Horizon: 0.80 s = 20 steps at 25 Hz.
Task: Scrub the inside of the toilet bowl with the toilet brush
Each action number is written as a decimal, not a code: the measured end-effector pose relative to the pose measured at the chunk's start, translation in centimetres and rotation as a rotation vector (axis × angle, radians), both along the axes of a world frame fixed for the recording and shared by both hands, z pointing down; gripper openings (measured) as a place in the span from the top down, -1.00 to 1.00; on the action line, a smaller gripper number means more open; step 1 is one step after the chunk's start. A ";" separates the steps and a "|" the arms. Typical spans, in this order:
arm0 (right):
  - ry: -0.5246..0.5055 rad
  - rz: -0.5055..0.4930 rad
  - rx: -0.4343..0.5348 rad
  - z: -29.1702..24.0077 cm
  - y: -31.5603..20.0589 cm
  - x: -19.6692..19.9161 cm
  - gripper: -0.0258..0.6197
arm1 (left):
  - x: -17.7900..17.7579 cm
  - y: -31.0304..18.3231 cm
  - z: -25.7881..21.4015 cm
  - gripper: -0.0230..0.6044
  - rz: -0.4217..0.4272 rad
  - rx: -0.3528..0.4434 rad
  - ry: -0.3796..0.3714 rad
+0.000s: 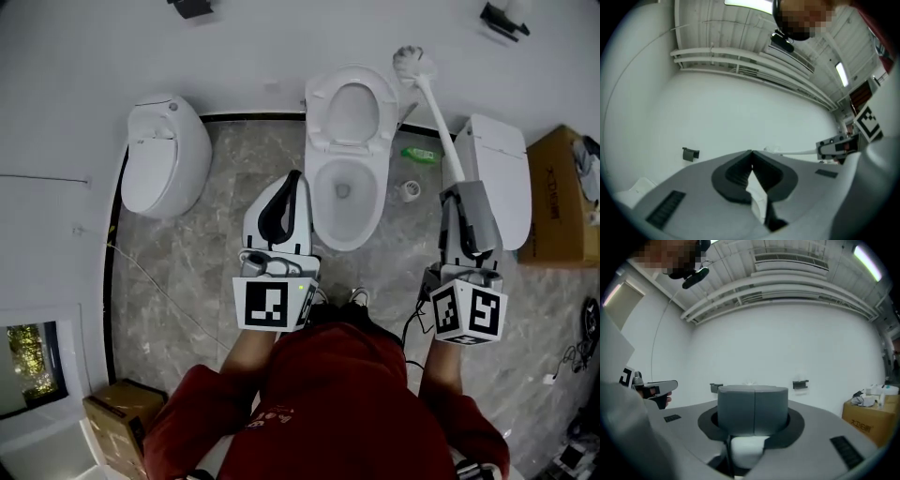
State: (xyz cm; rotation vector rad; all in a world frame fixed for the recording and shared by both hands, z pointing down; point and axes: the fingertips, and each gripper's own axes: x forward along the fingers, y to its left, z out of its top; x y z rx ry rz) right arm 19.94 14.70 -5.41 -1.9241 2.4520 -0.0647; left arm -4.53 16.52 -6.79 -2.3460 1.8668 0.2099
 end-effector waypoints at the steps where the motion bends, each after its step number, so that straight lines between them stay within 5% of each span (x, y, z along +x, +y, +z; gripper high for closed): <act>1: 0.002 0.003 0.021 -0.8 0.2 0.3 0.47 | 0.4 0.2 -0.6 0.93 0.004 0.015 0.007; 20: -0.035 -0.036 0.114 -3.6 -1.6 1.3 0.47 | 3.0 0.1 -3.5 0.93 0.013 0.059 -0.010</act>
